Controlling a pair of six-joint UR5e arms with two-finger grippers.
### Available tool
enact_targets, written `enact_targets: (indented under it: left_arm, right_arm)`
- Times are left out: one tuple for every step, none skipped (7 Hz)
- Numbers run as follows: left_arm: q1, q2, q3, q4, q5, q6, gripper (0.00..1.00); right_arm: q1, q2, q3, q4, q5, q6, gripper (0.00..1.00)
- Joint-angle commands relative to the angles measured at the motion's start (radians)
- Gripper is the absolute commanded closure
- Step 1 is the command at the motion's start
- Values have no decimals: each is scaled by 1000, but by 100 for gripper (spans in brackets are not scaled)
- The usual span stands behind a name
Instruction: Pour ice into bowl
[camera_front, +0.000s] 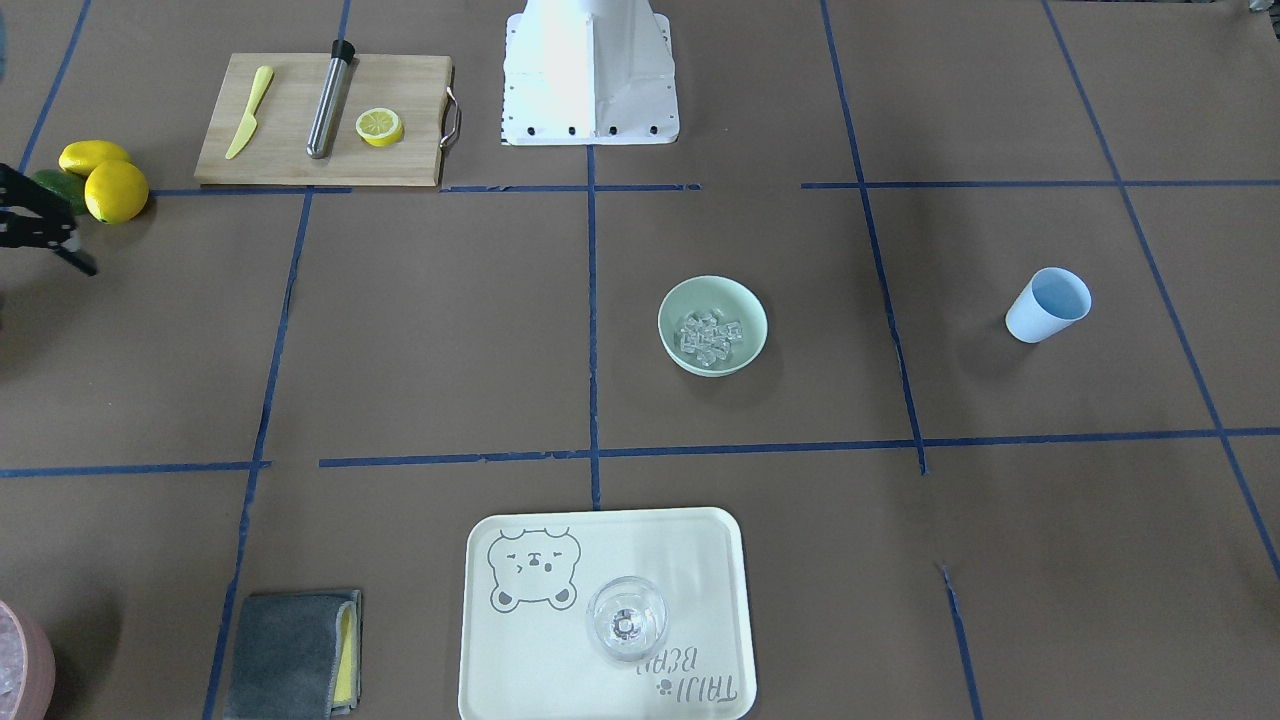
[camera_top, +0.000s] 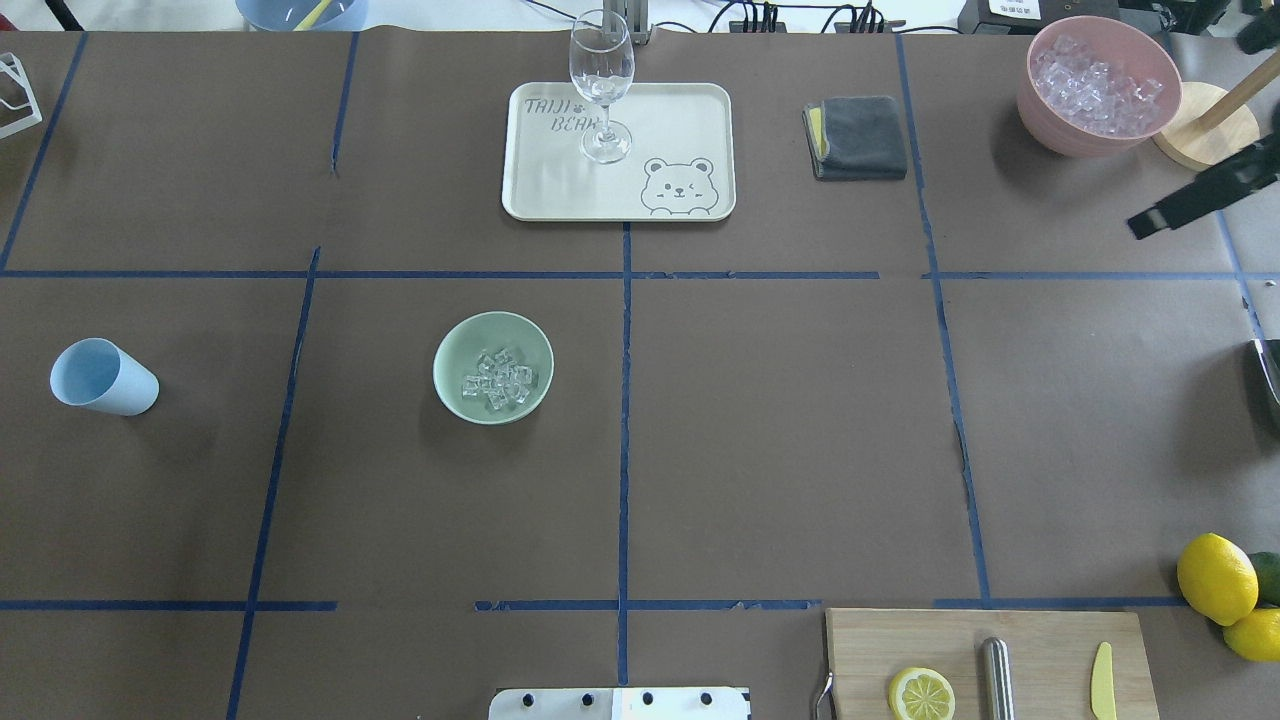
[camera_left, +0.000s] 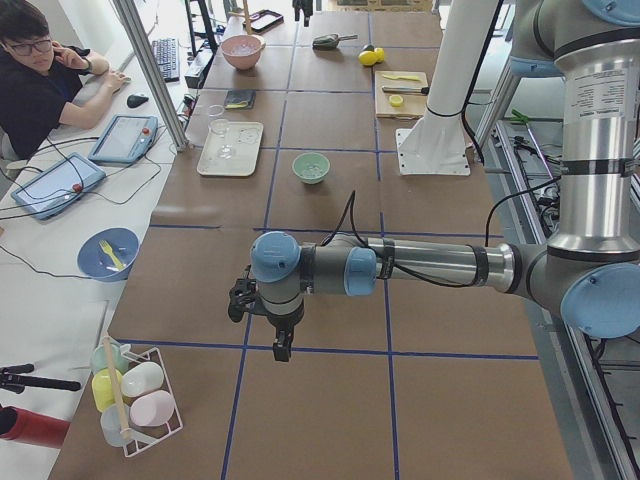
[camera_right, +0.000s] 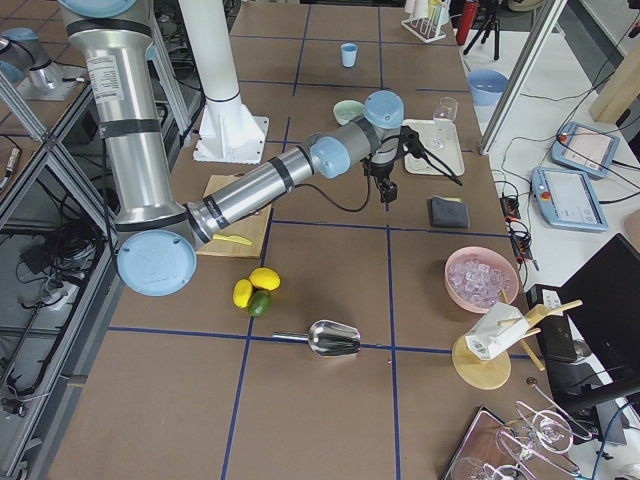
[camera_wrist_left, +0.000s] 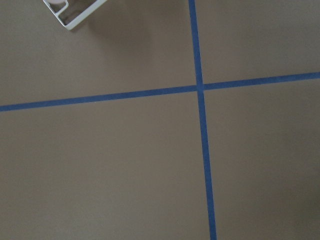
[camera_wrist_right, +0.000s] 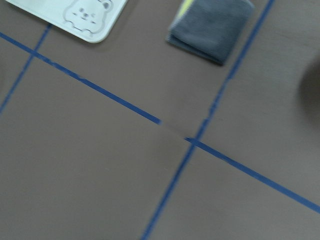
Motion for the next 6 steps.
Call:
enact_targets:
  left_arm:
    - [-2, -1, -36, 1, 0, 6, 0]
    - [0, -2, -39, 3, 0, 6, 0]
    - [1, -4, -39, 1, 0, 6, 0]
    - [1, -4, -47, 1, 0, 6, 0]
    - [0, -4, -54, 1, 0, 6, 0]
    - [1, -4, -54, 1, 0, 6, 0]
  right_arm:
    - [-274, 231, -2, 7, -185, 459, 0]
    - [-411, 334, -43, 1, -360, 607, 0]
    - [-504, 456, -150, 2, -468, 725, 0]
    - [-570, 597, -315, 4, -533, 834, 0]
    - [-622, 700, -466, 5, -589, 895, 0]
    - [-656, 745, -569, 42, -649, 907, 0]
